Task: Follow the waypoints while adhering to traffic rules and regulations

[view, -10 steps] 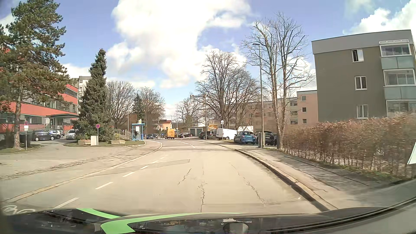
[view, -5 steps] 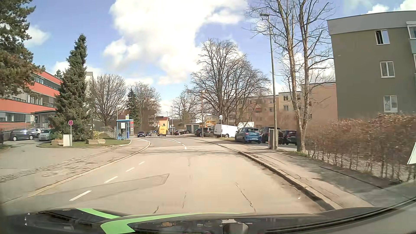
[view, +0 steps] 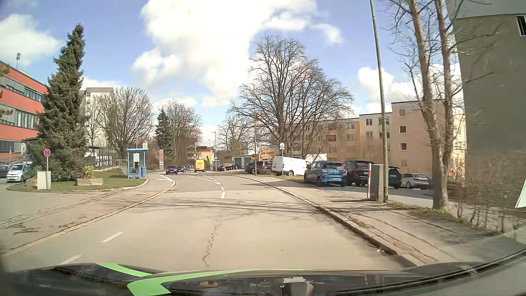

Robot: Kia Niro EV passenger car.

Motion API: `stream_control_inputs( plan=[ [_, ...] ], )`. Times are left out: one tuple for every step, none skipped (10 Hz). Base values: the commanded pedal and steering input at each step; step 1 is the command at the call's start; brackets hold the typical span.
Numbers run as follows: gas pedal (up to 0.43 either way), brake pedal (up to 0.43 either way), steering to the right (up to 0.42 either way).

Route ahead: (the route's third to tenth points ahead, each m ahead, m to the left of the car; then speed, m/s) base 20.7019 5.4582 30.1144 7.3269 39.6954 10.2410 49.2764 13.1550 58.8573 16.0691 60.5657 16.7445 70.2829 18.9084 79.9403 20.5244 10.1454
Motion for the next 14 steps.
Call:
stream_control_inputs(
  plan=[
    [0.0, 0.0, -0.014],
    [0.0, 0.0, -0.016],
    [0.0, 0.0, -0.019],
    [0.0, 0.0, -0.023],
    [0.0, 0.0, -0.025],
    [0.0, 0.0, -0.025],
    [0.0, 0.0, -0.031],
    [0.0, 0.0, -0.039],
    [0.0, 0.0, -0.048],
    [0.0, 0.0, -0.05],
    [0.0, 0.0, -0.054],
    [0.0, 0.0, -0.055],
    [0.0, 0.0, -0.055],
    [0.0, 0.0, -0.053]
  ],
)
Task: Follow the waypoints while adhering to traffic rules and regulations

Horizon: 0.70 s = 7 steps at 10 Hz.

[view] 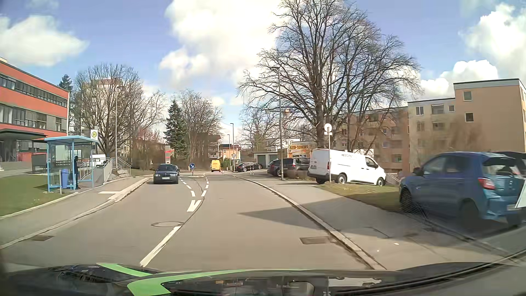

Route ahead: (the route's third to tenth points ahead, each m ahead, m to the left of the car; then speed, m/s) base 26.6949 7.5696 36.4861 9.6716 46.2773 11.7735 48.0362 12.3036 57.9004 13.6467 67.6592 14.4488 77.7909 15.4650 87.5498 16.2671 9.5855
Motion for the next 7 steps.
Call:
stream_control_inputs(
  plan=[
    [0.0, 0.0, -0.05],
    [0.0, 0.0, -0.049],
    [0.0, 0.006, -0.049],
    [0.0, 0.018, -0.047],
    [0.0, 0.043, -0.045],
    [0.0, 0.079, -0.044],
    [0.0, 0.11, -0.041]
  ],
)
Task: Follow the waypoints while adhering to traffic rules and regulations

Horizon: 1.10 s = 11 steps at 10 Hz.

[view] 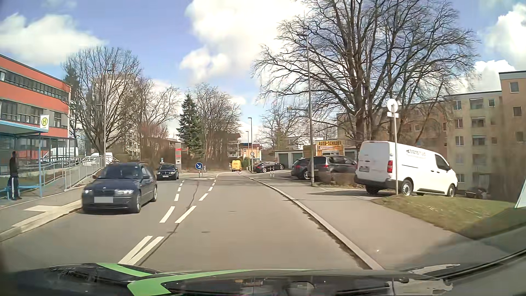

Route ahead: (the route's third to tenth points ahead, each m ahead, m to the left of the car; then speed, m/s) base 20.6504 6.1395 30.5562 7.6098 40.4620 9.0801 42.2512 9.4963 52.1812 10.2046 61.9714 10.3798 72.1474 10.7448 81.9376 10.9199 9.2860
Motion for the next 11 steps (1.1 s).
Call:
stream_control_inputs(
  plan=[
    [0.0, 0.116, -0.036],
    [0.0, 0.14, -0.034],
    [0.0, 0.165, -0.034],
    [0.0, 0.171, -0.033],
    [0.0, 0.165, -0.032],
    [0.0, 0.165, -0.032],
    [0.0, 0.171, -0.032],
    [0.0, 0.171, -0.033],
    [0.0, 0.171, -0.04],
    [0.0, 0.171, -0.047],
    [0.0, 0.177, -0.048]
  ],
)
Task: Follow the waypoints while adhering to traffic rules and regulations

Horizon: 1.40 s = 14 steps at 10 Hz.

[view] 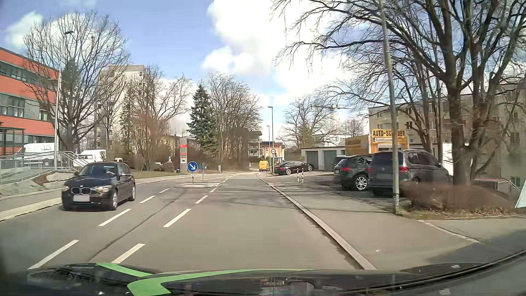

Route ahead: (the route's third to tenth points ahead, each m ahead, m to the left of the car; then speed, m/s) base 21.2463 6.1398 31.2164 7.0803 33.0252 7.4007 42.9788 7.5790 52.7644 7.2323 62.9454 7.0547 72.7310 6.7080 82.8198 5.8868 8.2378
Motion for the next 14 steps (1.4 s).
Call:
stream_control_inputs(
  plan=[
    [0.0, 0.177, -0.049],
    [0.0, 0.189, -0.049],
    [0.0, 0.195, -0.049],
    [0.0, 0.195, -0.049],
    [0.0, 0.189, -0.049],
    [0.0, 0.195, -0.049],
    [0.0, 0.213, -0.048],
    [0.0, 0.22, -0.045],
    [0.0, 0.232, -0.04],
    [0.0, 0.232, -0.038],
    [0.0, 0.238, -0.034],
    [0.0, 0.232, -0.029],
    [0.0, 0.238, -0.023],
    [0.0, 0.238, -0.021]
  ],
)
